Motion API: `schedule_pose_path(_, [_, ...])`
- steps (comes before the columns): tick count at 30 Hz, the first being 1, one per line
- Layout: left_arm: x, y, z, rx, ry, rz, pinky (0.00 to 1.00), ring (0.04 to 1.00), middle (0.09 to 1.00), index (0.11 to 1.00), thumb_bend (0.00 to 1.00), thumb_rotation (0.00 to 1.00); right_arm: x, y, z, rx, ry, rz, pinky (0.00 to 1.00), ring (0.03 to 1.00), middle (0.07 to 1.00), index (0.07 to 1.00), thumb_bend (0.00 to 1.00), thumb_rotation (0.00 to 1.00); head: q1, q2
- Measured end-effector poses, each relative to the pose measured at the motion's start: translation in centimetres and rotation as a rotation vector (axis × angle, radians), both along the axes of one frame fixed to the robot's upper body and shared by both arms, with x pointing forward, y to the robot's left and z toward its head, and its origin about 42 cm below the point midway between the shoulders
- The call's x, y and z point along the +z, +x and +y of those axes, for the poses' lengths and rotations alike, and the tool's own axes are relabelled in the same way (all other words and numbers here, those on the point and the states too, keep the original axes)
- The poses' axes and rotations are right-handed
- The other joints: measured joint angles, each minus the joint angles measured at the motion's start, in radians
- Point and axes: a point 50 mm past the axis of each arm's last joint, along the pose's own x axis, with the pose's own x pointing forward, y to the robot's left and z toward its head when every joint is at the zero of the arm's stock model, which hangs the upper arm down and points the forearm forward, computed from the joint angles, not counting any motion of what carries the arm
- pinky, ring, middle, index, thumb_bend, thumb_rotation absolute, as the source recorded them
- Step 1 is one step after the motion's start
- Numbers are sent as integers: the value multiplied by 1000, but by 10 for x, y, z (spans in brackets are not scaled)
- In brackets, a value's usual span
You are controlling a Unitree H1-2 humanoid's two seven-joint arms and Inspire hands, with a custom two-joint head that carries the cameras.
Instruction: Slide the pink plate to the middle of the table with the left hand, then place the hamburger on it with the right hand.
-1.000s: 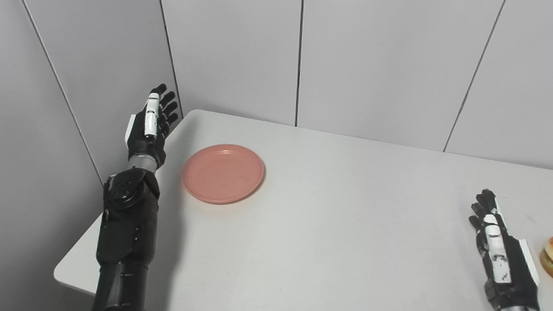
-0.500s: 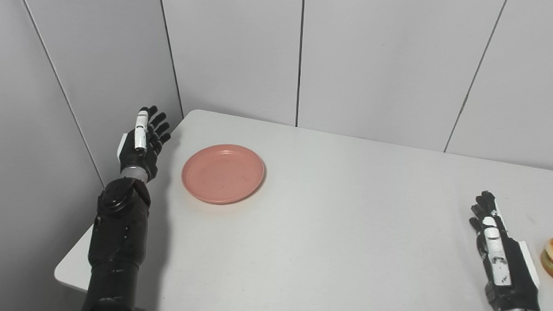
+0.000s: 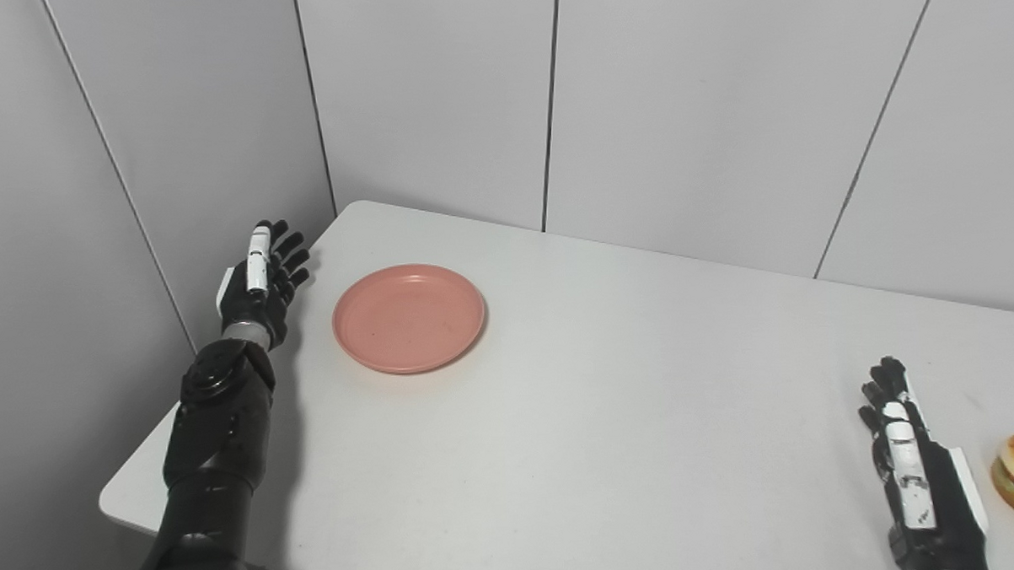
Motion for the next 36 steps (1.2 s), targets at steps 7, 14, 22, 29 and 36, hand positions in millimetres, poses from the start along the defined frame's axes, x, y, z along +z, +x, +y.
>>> schedule_pose_path(7, [-15, 3, -1, -6, -10, 29, 897, 890, 885, 870, 342, 1000, 0, 0, 0, 0, -2, 0, 1000, 989, 990, 998, 143, 1000, -3, 5])
schedule_pose_path(14, [-25, 3, -1, -12, -13, 32, 912, 886, 880, 870, 349, 1000, 0, 0, 0, -2, -7, -1, 1000, 984, 989, 999, 153, 1000, -9, 12])
schedule_pose_path(22, [-27, 7, -13, -46, -21, 26, 897, 882, 881, 871, 345, 1000, 0, -1, 1, -2, -7, -1, 1000, 992, 993, 1000, 150, 1000, -15, 17])
schedule_pose_path(29, [-29, 13, -43, -101, -38, 9, 907, 884, 888, 883, 347, 1000, 0, -1, 1, -1, -2, -3, 1000, 993, 995, 1000, 155, 1000, -28, 28])
schedule_pose_path(36, [-31, 13, -55, -124, -63, -6, 929, 895, 892, 883, 362, 1000, 0, -3, 2, 1, -1, -5, 1000, 987, 988, 1000, 148, 1000, -34, 34])
